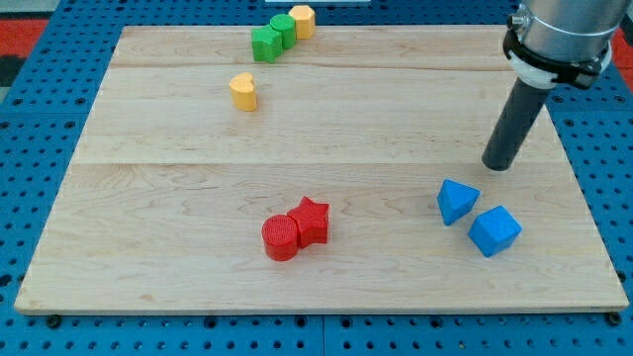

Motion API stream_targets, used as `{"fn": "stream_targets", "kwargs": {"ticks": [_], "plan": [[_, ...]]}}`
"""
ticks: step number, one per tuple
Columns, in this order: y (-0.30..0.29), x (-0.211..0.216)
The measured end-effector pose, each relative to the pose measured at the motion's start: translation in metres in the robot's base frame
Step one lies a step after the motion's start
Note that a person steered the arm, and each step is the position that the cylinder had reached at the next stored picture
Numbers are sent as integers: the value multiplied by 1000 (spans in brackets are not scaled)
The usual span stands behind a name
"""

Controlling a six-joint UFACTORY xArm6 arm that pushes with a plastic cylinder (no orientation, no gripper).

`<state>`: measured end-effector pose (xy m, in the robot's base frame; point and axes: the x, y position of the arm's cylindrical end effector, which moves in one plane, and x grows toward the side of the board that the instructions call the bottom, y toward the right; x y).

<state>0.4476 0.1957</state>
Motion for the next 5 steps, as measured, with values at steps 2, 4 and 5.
{"fn": "stream_targets", "kwargs": {"ticks": [2,4,5], "plan": [[-49,55],[-32,-2],[-3,-91]]}}
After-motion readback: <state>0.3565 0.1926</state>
